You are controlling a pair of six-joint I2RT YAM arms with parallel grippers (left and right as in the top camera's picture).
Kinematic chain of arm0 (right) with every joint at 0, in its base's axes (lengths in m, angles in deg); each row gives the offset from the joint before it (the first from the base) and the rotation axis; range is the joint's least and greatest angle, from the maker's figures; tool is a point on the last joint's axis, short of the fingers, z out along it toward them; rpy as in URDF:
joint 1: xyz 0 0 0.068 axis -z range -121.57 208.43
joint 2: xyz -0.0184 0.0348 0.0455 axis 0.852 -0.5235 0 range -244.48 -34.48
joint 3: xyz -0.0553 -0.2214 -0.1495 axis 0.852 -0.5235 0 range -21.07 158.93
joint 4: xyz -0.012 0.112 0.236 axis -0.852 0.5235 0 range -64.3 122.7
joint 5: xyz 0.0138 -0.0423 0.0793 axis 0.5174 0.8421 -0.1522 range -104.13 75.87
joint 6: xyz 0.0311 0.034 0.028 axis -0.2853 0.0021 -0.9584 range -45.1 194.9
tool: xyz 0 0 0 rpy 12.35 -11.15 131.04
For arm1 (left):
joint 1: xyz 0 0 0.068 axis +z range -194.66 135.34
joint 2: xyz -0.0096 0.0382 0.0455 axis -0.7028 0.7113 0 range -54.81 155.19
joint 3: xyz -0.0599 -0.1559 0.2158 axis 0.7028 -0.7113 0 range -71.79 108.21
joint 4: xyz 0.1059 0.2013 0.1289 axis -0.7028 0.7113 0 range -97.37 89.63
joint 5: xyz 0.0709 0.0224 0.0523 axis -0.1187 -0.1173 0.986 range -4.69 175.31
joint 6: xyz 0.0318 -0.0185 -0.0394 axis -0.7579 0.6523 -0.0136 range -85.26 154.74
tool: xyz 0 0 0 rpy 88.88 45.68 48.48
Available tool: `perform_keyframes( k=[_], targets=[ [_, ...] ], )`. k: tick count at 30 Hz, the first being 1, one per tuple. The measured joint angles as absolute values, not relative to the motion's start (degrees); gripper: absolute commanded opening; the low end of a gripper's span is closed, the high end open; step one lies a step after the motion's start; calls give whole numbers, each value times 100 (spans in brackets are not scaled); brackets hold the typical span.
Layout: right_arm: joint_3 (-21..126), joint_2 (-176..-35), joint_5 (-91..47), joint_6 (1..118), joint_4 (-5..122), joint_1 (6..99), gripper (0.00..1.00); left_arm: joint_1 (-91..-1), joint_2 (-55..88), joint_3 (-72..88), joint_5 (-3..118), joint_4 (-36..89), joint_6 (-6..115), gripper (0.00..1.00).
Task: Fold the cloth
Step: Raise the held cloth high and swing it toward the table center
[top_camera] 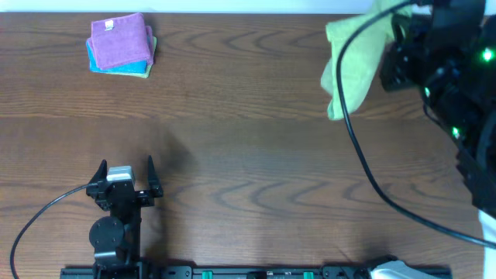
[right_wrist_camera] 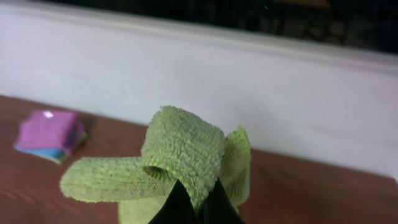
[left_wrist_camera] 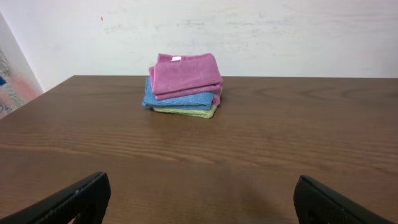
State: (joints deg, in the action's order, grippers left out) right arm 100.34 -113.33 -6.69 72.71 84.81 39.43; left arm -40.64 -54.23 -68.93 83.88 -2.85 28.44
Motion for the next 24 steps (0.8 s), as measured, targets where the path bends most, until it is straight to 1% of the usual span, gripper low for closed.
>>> perform_keyframes(
  k=[6,10,13,20,24],
  targets=[
    [10034,-11591,-1211,7284,7762,3943,2,-4064,-5423,-6893,8388,-285,2844,95],
    [10034,-11696,-1559,7286,7513,3943,2,-4064,-5423,-6893,8388,-285,2844,95],
    [10034,-11705,-1679,7323,7648,3943,2,-4064,-5423,-6893,8388,-288,2844,95],
    [10034,-11705,-1460,7400,8496,3934,2,-4064,-5423,-6893,8388,-285,2844,95],
    [10034,-11705,-1392,7400,8470,3934,1,-4064,-5423,-6893,8388,-288,2844,95]
  ],
)
